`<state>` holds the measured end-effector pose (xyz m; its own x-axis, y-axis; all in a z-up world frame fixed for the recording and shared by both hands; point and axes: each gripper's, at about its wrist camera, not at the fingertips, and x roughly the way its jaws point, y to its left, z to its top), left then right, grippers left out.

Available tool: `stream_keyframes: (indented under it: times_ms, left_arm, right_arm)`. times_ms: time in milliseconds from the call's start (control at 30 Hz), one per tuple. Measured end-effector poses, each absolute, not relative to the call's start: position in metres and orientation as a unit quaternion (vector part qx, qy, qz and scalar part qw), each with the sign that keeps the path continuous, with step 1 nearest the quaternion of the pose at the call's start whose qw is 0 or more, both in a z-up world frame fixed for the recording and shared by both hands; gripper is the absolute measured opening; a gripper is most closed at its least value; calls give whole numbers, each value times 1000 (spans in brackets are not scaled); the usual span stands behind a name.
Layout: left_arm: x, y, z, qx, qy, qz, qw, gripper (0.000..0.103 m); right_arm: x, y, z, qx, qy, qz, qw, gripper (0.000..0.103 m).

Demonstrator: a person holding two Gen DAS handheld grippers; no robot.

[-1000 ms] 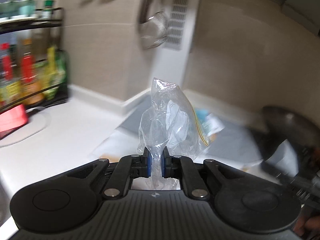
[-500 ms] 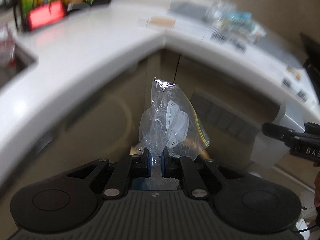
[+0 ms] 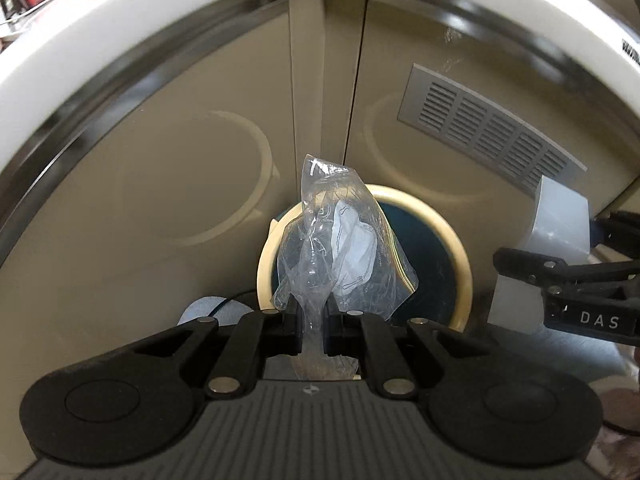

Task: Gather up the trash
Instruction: 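Carry the bag and cup down over the blue-lined trash bin with both grippers, then open the left gripper dropping the bag while the right gripper releases the cup into the bin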

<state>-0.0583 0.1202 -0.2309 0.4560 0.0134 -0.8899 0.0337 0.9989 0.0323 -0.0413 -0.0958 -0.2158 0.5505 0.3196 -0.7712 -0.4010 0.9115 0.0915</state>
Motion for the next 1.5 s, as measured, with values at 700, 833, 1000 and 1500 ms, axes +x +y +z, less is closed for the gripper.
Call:
stream_keyframes:
  times_ms: [700,833,1000,1500]
  left_arm:
    - [-33,113,-269,42,573,-18,818,10]
    - [-30,110,-274,48,577,-18,815,10]
    - [-23,104,-276,50,581,-18,812,10]
    - [-7,94,-299,72,612,-19,788,10]
  right_arm:
    - [4,-70,-284,-79,510,177,838,68]
    - [11,-68,-286,-80,514,177,835,68]
    - [21,-68,-293,-81,521,175,831,68]
    - [36,-54,-314,-79,557,157,812,69]
